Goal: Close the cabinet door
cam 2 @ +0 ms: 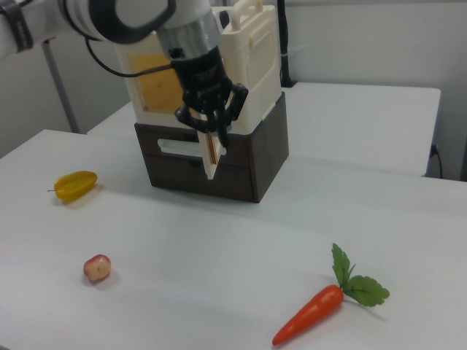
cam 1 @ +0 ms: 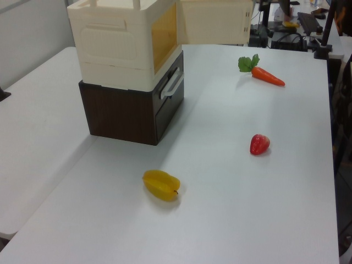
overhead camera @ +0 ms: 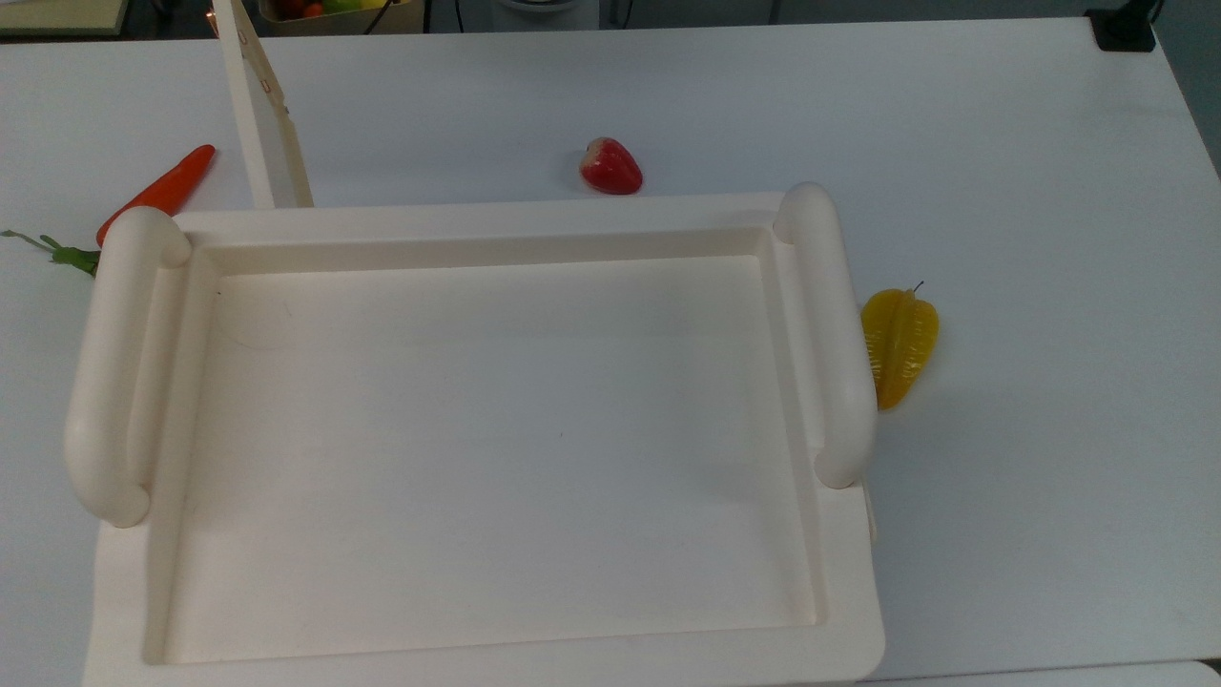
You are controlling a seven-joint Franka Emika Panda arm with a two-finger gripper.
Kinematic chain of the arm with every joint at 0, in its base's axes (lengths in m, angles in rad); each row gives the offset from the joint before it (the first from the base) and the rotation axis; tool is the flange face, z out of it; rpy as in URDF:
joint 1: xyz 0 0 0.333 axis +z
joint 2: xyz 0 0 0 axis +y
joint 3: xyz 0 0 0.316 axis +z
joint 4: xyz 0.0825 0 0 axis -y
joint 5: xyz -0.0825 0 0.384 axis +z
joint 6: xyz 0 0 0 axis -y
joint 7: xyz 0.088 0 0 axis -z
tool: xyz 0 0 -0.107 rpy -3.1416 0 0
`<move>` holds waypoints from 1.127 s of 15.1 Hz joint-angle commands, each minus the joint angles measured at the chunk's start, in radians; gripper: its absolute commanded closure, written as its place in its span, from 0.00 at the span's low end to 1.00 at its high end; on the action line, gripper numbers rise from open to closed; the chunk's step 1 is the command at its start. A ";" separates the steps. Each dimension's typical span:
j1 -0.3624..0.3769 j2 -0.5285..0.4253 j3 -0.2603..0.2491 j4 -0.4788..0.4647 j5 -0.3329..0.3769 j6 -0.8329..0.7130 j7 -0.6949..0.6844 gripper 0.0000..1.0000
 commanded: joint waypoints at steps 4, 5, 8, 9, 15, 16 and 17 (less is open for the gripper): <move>0.020 0.032 -0.001 0.002 0.108 0.095 -0.147 1.00; 0.021 0.032 0.005 0.002 0.133 0.094 -0.154 1.00; 0.050 0.029 0.014 0.003 0.174 0.083 -0.158 1.00; 0.060 0.029 0.014 0.004 0.184 0.083 -0.155 0.99; 0.156 0.032 0.017 0.008 0.239 0.097 0.113 0.99; 0.170 0.038 0.022 0.010 0.239 0.098 0.153 0.99; 0.179 0.044 0.033 0.011 0.239 0.100 0.197 1.00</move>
